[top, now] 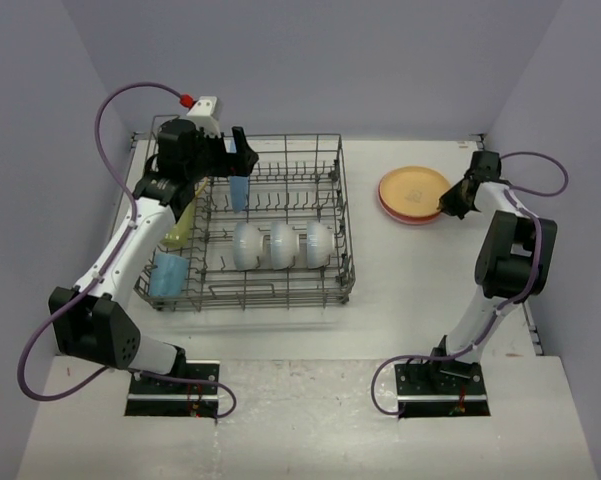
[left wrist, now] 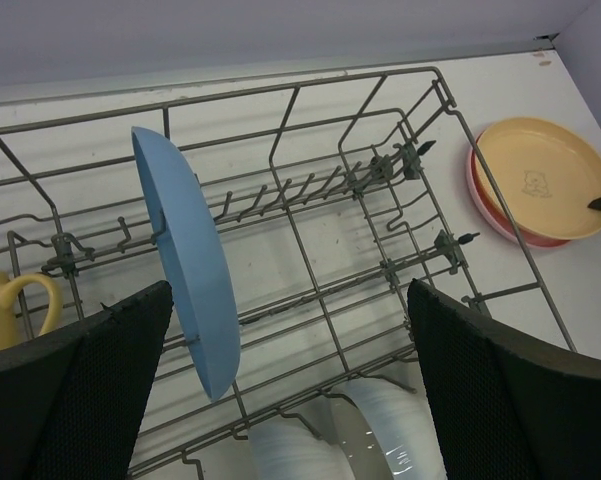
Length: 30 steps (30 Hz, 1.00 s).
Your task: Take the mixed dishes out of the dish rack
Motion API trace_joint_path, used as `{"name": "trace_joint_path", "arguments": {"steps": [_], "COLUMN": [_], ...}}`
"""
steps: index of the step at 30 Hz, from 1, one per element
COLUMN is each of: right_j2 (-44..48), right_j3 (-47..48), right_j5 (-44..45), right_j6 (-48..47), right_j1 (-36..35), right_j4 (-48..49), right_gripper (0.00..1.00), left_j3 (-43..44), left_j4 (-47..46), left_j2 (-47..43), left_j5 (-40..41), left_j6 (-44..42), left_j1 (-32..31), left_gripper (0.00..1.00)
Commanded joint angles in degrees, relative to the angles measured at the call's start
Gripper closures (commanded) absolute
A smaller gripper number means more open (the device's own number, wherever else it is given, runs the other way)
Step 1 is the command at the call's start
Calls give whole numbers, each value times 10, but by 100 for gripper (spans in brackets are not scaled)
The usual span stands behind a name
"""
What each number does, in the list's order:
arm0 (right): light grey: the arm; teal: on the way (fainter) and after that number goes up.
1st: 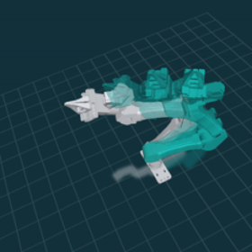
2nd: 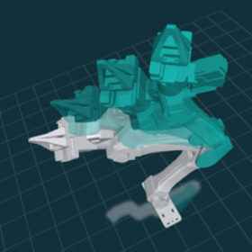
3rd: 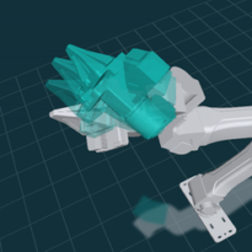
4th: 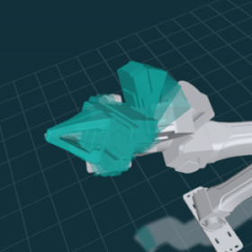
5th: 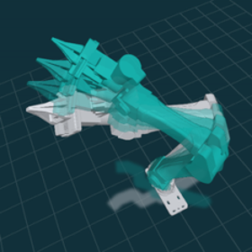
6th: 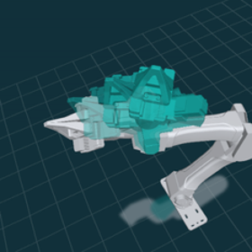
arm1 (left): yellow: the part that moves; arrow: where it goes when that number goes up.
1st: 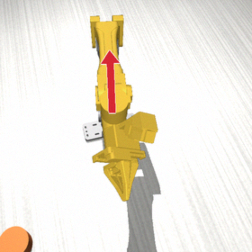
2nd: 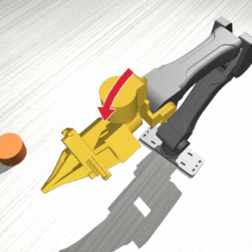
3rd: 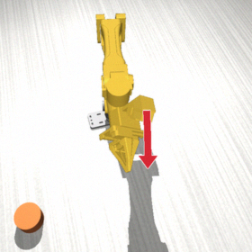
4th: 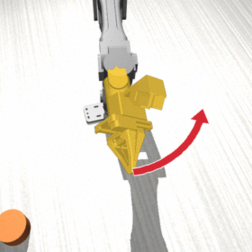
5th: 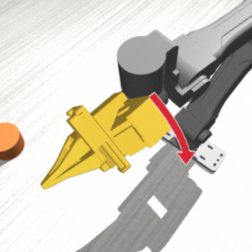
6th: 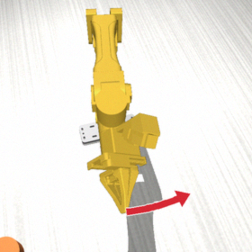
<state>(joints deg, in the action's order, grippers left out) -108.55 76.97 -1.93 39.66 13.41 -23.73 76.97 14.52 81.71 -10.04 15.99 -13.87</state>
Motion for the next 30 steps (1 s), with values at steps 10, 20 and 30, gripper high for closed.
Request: {"name": "trace_joint_path", "arguments": {"steps": [10,20,30], "right_j2": [-11,83,247], "right_j3": [24,13,-54], "right_j5": [-41,10,12], "right_j6": [0,-13,-72], "right_j1": [-1,-2,-138], "right_j4": [41,-5,-55], "right_gripper": [64,22,1], "left_j3": [-2,-12,-16], "left_j4": [-13,-9,-1], "left_j2": [6,0,6], "left_j5": [-26,-30,-17], "left_j6": [13,14,12], "left_j1": [8,8,9], "left_gripper": [0,0,0]}}
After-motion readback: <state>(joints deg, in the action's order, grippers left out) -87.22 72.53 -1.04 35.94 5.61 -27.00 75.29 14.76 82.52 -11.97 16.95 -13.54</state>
